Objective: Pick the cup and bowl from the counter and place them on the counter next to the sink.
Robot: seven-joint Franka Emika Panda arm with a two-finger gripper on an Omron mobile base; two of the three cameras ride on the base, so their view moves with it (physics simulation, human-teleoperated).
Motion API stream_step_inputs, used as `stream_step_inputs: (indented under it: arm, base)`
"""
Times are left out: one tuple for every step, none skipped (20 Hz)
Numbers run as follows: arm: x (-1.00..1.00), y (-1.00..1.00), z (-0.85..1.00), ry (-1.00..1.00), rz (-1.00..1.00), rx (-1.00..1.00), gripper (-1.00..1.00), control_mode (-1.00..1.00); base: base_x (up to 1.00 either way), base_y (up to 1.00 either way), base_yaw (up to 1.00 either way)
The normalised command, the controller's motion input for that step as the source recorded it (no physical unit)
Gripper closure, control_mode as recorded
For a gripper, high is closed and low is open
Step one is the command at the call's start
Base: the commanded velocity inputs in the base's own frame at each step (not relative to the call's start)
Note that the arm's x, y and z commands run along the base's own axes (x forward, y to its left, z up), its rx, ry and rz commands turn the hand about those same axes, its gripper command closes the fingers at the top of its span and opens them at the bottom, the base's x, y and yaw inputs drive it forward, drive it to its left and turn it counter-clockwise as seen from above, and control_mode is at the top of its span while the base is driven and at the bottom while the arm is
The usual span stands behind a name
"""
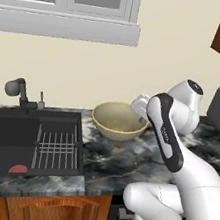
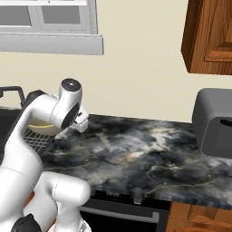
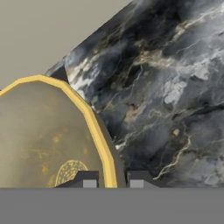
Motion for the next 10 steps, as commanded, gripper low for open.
stream_step_inputs:
  arm:
    - [0.02,-0.05,-0.14,0.00,0.00,0.00,1.00,-1.00]
    - [0.11,-0.17,-0.26,0.00,0.02,0.00,1.00,-1.00]
    - [0.02,-0.18,-0.36,0.00,0.05,0.00,1.00,-1.00]
    - [0.00,-0.11,-0.37,-0.01,0.05,0.00,1.00,-1.00]
    - [0.00,-0.07,-0.41,-0.01,0.08,0.00,1.00,-1.00]
    - [0.00,0.00,-0.45,0.00,0.08,0.00,1.00,-1.00]
    - [0.00,0.00,-0.53,-0.02,0.07,0.00,1.00,-1.00]
    - [0.00,0.00,-0.54,-0.02,0.07,0.00,1.00,-1.00]
    - [0.00,0.00,-0.57,0.00,0.09,0.00,1.00,-1.00]
    - [0.00,0.00,-0.58,0.00,0.11,0.00,1.00,-1.00]
  base:
    - [0.00,0.00,0.00]
    - [0.00,0.00,0.00]
    - [0.00,0.00,0.00]
    - [0.00,0.00,0.00]
    - [0.00,0.00,0.00]
    - [0.00,0.00,0.00]
    - [0.00,0.00,0.00]
    - [0.00,0.00,0.00]
    - [0.00,0.00,0.00]
    - [0.00,0.00,0.00]
